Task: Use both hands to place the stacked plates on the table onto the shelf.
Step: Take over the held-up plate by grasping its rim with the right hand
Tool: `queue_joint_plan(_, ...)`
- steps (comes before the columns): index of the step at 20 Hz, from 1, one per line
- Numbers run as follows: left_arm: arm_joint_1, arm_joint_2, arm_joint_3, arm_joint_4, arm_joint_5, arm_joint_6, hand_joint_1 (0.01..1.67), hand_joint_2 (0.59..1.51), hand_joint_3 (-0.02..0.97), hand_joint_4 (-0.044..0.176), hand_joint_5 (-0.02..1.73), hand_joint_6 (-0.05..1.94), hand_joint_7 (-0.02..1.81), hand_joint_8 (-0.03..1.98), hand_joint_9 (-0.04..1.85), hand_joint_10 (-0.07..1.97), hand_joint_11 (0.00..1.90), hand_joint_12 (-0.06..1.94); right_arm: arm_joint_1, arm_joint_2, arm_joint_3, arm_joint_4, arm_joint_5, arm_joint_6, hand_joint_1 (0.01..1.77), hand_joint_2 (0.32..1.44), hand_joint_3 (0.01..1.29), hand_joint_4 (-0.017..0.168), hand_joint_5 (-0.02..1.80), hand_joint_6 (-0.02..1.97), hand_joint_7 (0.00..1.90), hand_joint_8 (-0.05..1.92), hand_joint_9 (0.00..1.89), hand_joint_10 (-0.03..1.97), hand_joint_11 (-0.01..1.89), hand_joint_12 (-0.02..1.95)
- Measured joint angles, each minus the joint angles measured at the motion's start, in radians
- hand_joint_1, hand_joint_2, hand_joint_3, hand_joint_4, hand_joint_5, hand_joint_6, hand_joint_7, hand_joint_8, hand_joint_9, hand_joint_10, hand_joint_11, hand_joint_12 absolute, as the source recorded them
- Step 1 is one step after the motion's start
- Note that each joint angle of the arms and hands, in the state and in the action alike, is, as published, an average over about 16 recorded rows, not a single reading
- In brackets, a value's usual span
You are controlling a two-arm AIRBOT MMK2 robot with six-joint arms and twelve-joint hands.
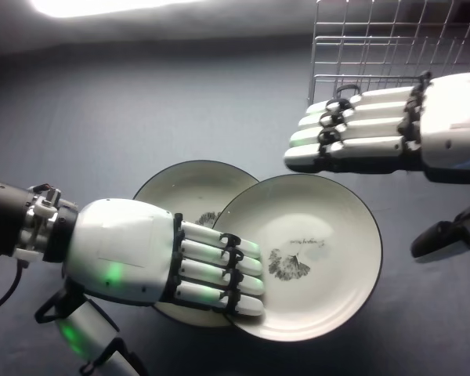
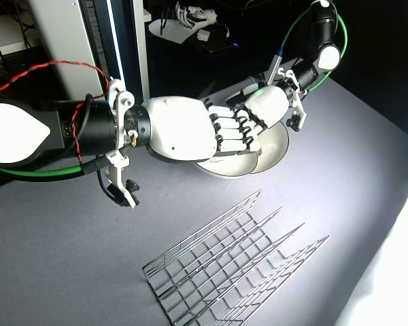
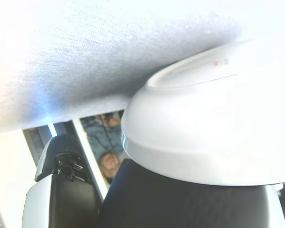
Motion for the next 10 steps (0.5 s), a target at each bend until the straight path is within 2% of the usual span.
queue_joint_plan(10, 0.008, 0.006, 0.031, -0.054, -0.009, -0.039, 0.01, 1.11, 0.019, -0.002, 0.0, -0.02, -0.01, -0.01, -0.01, -0.02, 0.01, -0.02, -0.013, -0.021, 0.0, 0.002, 0.0, -0.002, 1.15, 0.93, 0.02, -0.002, 0.02, 0.03, 0.01, 0.01, 0.01, 0.02, 0.02, 0.01)
